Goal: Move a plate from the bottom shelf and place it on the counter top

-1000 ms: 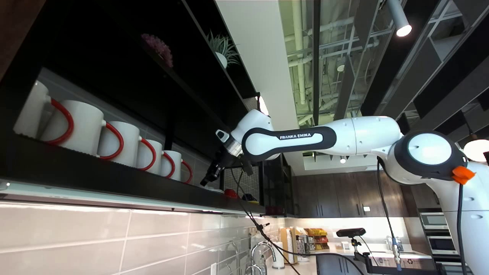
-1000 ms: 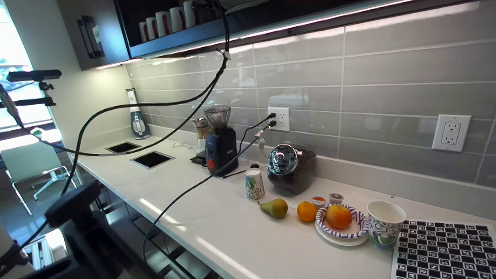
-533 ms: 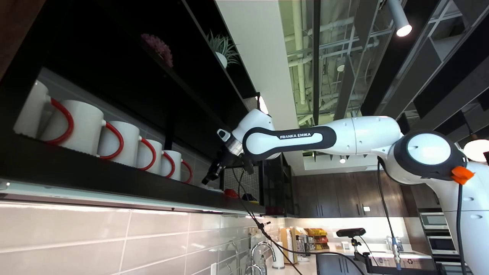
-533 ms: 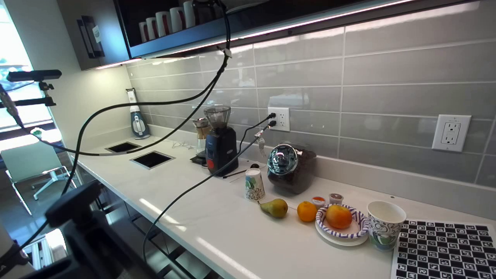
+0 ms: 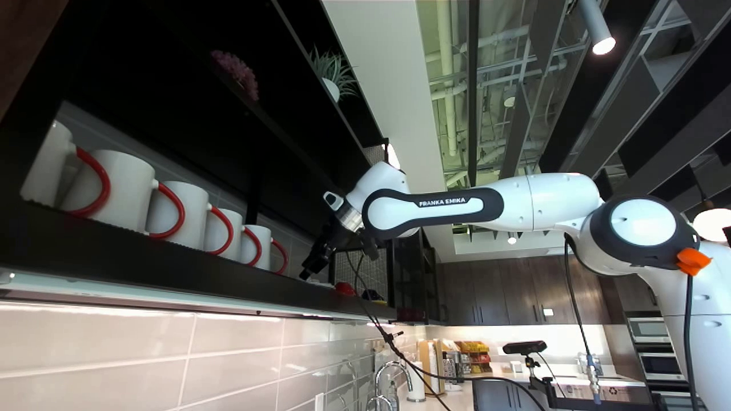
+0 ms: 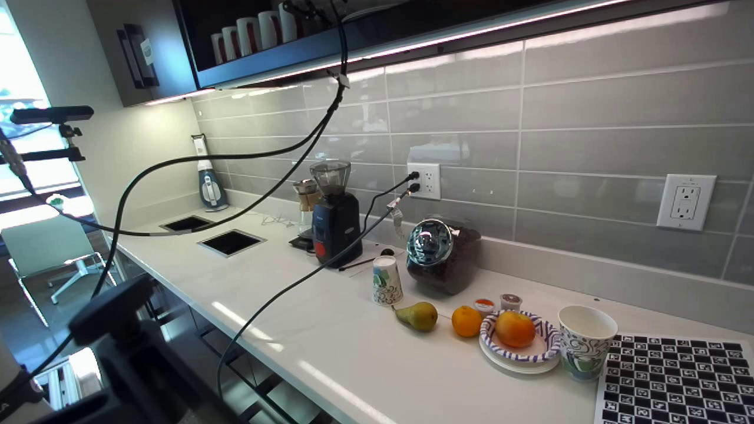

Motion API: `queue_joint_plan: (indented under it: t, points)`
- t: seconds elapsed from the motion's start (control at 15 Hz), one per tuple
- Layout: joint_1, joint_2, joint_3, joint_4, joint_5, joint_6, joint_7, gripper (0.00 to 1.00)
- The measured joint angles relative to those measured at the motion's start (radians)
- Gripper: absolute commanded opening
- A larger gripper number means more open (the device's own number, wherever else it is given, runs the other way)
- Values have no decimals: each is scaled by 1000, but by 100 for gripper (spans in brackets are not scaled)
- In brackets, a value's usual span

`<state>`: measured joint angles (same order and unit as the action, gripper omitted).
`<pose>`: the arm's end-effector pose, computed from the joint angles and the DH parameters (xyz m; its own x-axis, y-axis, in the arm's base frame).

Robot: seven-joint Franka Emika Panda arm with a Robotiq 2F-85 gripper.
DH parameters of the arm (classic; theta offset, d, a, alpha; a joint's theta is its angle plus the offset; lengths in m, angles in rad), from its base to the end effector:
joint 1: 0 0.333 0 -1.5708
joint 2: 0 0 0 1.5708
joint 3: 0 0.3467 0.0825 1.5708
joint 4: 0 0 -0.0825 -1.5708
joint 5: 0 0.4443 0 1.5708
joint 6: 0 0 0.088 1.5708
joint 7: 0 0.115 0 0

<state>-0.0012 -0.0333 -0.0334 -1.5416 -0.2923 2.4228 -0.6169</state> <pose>0.6535 -0.0259 0.7923 0.5347 0.7123 0.4547 0.3166 -0.6677 0.6737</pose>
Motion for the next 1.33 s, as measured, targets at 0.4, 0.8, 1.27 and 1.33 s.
queue_joint_plan:
  t: [0.4,0.8,1.27,1.33]
  points:
    - [-3,4,-1,0,0,0,0,100]
    - [-8,12,-3,0,0,10,0,100]
    - [-22,24,-11,2,0,33,0,100]
    - [-23,25,-11,2,0,39,1,100]
